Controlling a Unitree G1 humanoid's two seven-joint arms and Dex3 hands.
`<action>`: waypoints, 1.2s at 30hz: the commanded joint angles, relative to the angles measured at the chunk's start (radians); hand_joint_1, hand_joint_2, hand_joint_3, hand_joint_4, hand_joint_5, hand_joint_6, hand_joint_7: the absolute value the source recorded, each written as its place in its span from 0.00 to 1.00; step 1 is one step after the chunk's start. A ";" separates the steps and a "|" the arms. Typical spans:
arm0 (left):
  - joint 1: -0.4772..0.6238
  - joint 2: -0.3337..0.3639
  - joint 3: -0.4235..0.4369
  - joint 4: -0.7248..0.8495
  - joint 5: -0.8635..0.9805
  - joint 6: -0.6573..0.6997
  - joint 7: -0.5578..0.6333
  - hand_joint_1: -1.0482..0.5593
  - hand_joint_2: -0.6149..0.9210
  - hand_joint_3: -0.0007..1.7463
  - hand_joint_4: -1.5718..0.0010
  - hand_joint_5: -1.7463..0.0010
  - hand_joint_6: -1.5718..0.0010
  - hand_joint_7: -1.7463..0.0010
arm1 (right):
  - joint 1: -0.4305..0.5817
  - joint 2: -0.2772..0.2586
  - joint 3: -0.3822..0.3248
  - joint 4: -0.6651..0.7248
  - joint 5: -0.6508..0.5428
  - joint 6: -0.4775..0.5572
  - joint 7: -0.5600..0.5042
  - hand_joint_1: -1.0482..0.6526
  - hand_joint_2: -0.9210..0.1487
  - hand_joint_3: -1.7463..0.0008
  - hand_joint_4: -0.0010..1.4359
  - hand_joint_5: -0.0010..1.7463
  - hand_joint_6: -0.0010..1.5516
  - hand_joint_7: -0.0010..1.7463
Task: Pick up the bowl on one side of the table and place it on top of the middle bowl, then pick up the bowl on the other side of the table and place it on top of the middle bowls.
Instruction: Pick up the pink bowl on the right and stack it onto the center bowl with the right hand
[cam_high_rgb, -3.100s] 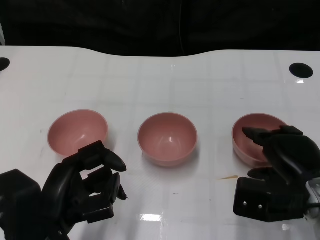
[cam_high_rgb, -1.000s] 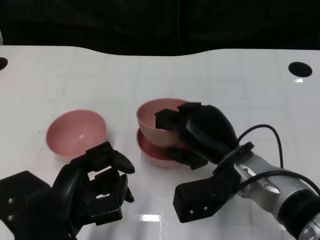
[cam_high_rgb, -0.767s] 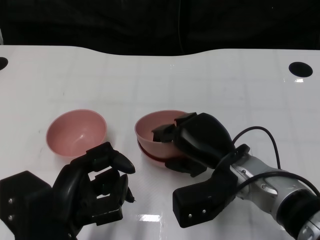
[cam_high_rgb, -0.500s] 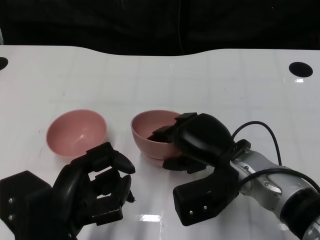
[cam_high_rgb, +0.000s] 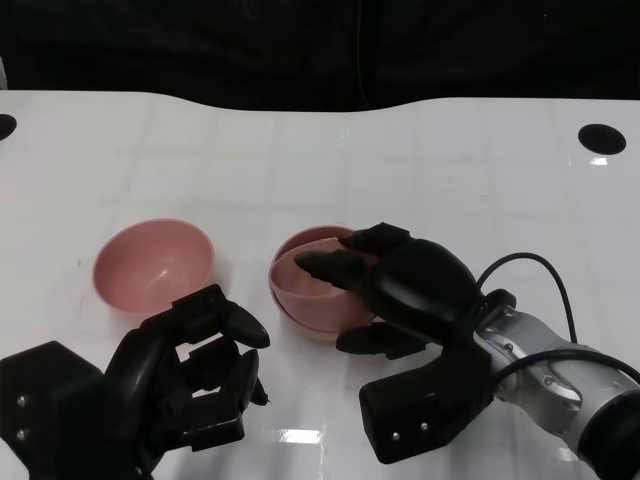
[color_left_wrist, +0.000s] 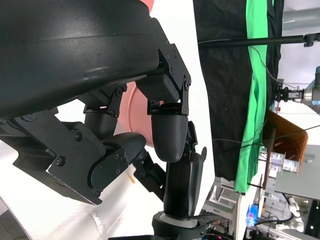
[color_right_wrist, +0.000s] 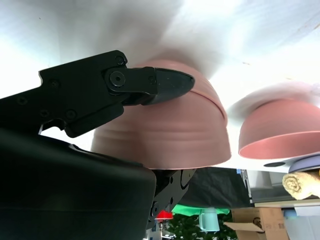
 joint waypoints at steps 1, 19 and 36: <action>0.000 0.012 0.007 0.001 -0.003 0.002 -0.003 0.61 0.68 0.72 0.54 0.03 0.51 0.21 | 0.018 -0.022 -0.006 -0.034 0.002 0.012 0.014 0.10 0.00 0.73 0.02 0.17 0.13 0.00; 0.006 0.022 0.004 -0.006 0.006 -0.007 -0.001 0.59 0.70 0.70 0.56 0.03 0.52 0.21 | 0.051 0.001 0.019 0.030 -0.050 0.079 -0.072 0.12 0.00 0.72 0.00 0.13 0.07 0.00; 0.009 0.021 0.001 -0.010 0.001 -0.007 -0.002 0.60 0.69 0.70 0.56 0.02 0.53 0.20 | 0.055 0.001 0.009 0.024 -0.030 0.071 -0.074 0.13 0.00 0.72 0.00 0.12 0.06 0.00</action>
